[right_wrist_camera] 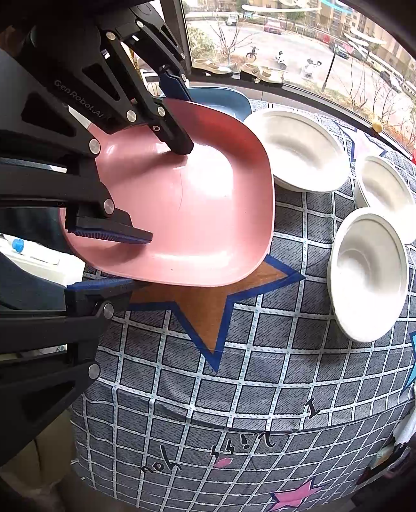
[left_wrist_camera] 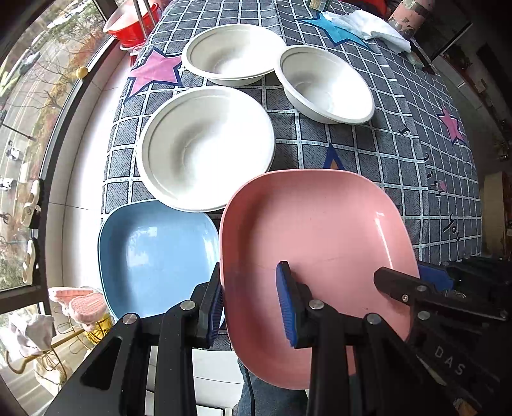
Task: Organize plates and bowls
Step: 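Carry the pink plate with both grippers and lower it onto the blue plate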
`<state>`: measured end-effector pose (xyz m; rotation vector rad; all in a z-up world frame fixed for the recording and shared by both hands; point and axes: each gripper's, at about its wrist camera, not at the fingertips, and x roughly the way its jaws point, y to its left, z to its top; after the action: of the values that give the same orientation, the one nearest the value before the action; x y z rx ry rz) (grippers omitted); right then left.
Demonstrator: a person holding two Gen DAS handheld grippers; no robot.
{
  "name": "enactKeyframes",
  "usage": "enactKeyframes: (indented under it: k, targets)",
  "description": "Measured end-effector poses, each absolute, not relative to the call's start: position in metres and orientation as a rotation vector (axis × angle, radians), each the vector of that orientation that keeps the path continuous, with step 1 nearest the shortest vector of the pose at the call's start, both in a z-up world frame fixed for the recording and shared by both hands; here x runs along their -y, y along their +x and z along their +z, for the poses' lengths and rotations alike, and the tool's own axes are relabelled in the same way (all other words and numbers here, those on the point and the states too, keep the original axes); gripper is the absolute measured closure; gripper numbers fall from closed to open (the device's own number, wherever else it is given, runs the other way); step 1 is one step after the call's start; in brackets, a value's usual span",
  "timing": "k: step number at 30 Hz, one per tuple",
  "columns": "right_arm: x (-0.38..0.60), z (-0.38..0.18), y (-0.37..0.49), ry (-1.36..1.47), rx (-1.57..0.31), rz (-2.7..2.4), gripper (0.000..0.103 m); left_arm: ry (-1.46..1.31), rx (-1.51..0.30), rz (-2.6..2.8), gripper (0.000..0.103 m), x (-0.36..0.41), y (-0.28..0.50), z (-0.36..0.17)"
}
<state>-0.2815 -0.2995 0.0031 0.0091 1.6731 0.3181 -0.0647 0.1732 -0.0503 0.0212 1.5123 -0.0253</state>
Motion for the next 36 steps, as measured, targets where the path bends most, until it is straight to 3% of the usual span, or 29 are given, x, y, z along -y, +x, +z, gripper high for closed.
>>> enactKeyframes:
  k: [5,26,36]
  targets:
    - [0.272,0.002,-0.282,0.003,-1.661,0.352,0.08,0.031,-1.494,0.004,0.069,-0.201,-0.074,-0.031]
    - [0.168,-0.04,-0.299,0.011,-1.717,0.456,0.08,0.095,-1.54,0.067,0.069,-0.251,-0.078,-0.065]
    - [0.142,-0.091,-0.299,0.085,-1.801,0.393,0.08,0.146,-1.59,0.047,0.069,-0.25,-0.076,-0.096]
